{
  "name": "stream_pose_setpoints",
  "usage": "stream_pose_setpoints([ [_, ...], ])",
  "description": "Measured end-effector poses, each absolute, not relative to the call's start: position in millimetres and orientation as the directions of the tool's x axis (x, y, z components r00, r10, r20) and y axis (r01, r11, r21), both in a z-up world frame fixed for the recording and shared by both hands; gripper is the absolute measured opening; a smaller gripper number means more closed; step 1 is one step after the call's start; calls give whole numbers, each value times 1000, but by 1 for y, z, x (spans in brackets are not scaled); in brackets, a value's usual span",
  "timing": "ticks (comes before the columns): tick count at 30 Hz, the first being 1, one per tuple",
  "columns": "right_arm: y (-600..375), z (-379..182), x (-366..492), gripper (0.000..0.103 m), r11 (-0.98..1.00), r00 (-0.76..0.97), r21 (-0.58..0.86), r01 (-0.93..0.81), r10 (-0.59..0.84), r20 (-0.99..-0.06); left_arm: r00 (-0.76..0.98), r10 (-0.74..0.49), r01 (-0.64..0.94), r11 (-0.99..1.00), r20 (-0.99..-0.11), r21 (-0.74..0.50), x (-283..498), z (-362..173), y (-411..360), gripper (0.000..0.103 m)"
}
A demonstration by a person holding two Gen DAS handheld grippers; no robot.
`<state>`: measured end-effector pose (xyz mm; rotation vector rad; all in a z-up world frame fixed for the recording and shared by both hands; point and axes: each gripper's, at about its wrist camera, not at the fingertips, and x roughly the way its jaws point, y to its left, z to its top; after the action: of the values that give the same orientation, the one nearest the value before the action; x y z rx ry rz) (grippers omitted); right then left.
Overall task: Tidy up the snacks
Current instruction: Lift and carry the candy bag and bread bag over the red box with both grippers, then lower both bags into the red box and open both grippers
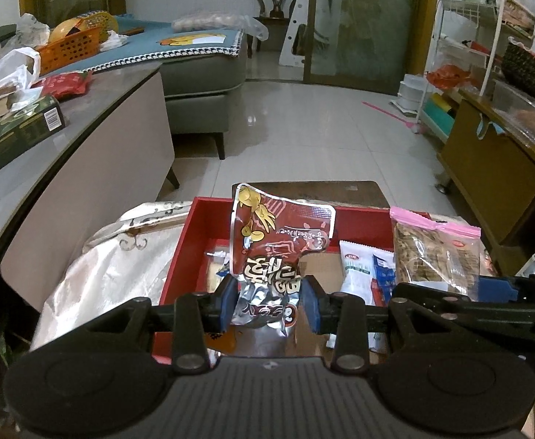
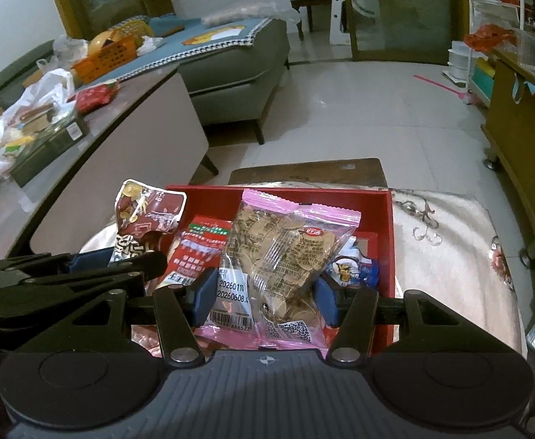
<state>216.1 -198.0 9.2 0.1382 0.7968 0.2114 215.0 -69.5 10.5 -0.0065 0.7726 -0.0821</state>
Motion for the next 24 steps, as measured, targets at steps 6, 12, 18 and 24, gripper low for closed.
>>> stream_pose_setpoints([
  [6, -200, 6, 226, 63, 971, 679, 204, -124, 233, -696, 715, -61, 64, 998, -696, -22, 227, 7, -73, 33],
  [12, -199, 0, 238, 63, 973, 671, 199, -118, 226, -706, 709, -46, 54, 998, -704, -11, 238, 1, -74, 32],
  [18, -200, -4, 244, 64, 974, 665, 197, -110, 219, -714, 707, -34, 53, 999, -707, 6, 244, -4, -77, 33],
  [24, -200, -7, 249, 64, 977, 660, 189, -102, 209, -722, 700, -31, 52, 999, -713, 7, 248, -8, -80, 33],
])
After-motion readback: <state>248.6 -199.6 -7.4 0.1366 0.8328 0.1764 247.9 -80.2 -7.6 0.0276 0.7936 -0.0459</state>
